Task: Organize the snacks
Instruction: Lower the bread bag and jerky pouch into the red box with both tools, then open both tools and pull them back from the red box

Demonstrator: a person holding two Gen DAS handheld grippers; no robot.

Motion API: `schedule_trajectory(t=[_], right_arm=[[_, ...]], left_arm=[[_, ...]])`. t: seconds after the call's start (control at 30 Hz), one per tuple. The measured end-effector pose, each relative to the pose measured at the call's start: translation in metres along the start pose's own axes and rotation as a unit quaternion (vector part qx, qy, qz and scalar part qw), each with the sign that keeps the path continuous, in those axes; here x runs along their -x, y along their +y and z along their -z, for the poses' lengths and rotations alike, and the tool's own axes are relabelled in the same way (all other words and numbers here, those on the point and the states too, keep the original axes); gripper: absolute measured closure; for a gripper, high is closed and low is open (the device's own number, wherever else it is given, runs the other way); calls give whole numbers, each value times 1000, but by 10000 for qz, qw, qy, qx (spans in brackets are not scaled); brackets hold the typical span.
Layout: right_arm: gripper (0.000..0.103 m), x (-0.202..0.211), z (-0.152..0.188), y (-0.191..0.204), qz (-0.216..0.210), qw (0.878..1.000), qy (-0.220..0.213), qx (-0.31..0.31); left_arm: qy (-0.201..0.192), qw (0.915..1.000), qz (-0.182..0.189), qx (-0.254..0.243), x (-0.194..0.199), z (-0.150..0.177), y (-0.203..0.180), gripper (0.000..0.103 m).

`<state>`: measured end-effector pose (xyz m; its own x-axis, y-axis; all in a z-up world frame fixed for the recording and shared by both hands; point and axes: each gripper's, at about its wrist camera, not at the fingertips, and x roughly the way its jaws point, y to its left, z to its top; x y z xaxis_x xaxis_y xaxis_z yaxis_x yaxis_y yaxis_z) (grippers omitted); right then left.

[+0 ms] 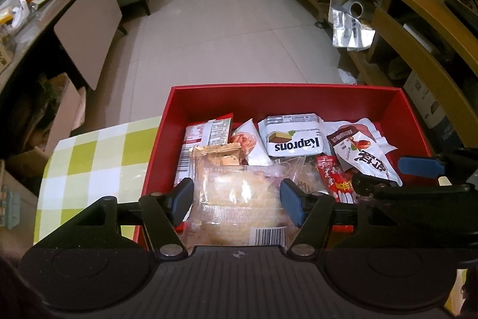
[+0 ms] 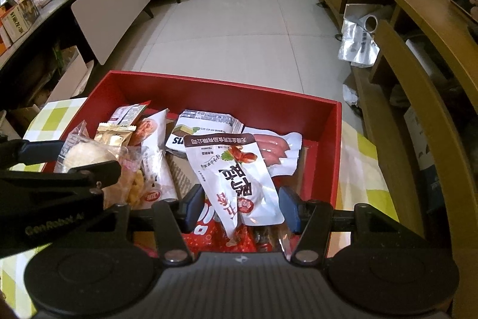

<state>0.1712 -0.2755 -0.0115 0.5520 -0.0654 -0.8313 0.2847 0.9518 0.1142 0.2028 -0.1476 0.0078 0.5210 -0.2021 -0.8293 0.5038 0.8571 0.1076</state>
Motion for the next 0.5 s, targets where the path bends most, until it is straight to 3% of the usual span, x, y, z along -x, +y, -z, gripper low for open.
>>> schedule_trajectory(t=[0.5], right_arm=[[32,20,2,-1,127,9998,-121,-104]], left_arm=[[-83,9999,-12,127,16,0,9,28]])
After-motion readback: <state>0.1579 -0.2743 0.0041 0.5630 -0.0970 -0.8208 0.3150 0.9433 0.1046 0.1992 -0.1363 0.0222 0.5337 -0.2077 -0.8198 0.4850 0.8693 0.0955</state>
